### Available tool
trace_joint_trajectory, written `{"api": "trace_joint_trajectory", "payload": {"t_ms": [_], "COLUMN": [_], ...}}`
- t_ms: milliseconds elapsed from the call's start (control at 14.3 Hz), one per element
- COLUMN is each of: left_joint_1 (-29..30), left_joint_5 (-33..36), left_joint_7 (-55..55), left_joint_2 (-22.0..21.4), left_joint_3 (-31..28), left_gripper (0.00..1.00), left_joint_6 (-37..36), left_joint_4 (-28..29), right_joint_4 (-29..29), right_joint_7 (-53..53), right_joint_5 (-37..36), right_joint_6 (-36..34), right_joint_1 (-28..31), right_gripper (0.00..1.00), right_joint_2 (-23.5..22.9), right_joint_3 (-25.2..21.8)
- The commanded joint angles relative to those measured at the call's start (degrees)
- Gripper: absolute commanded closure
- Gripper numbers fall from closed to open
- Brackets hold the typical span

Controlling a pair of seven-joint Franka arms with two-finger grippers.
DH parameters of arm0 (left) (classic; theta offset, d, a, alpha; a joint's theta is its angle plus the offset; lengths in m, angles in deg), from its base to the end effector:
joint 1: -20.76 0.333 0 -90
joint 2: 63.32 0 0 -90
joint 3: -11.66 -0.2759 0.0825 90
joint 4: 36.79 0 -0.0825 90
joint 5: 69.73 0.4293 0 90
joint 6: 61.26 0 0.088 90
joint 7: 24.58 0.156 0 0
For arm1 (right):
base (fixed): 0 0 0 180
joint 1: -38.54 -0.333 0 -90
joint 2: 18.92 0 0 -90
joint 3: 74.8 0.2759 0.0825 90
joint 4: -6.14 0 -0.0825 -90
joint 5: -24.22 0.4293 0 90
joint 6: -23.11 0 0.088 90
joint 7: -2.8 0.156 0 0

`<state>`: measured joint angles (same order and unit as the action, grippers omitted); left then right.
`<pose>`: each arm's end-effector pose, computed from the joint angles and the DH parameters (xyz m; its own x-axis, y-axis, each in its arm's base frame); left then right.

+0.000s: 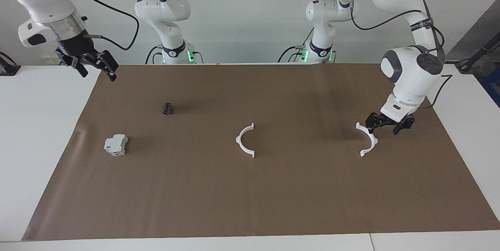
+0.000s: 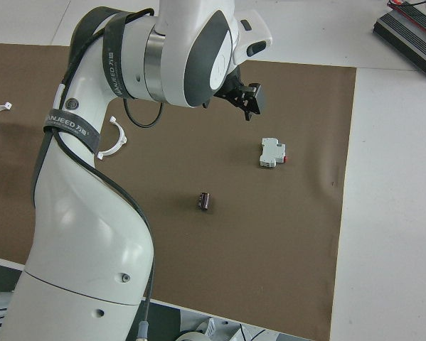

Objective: Assemble drain pipe with both arms
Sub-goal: 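Grasp the other white clamp half with the left gripper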

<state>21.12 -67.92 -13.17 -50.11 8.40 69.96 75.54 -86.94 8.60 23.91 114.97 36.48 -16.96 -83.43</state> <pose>0.6423 0.0426 0.2541 0.9832 -0.1590 0.0892 -0.1543 -0.9864 -0.0575 0.5898 -0.0697 0.5306 0.9767 -0.2140 0.0125 -0.2140 -0.9768 -0.0010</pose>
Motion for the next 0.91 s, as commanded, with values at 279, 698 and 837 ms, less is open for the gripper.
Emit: {"api": "trace_joint_trajectory", "payload": {"t_ms": [279, 698, 837], "left_joint_1": [0.52, -1.42, -1.77], "left_joint_5": [-0.49, -0.40, -0.40], "left_joint_7": [-4.28, -8.95, -8.86], "left_joint_2": [5.43, 4.46, 3.93], "left_joint_3": [-2.10, -2.01, -2.10], "left_gripper": [0.00, 0.00, 0.00], "left_joint_6": [11.24, 11.43, 11.60], "left_joint_4": [2.71, 4.03, 5.08], "right_joint_4": [-0.87, -0.87, -0.87], "right_joint_7": [-1.06, -1.85, -1.50], "right_joint_5": [1.19, -0.57, -0.39], "right_joint_6": [-0.46, -0.37, -0.28], "right_joint_1": [-1.19, -2.16, -2.25], "right_gripper": [0.00, 0.00, 0.00], "right_joint_2": [0.69, 0.69, 0.69], "right_joint_3": [-0.43, 0.01, -0.07]}}
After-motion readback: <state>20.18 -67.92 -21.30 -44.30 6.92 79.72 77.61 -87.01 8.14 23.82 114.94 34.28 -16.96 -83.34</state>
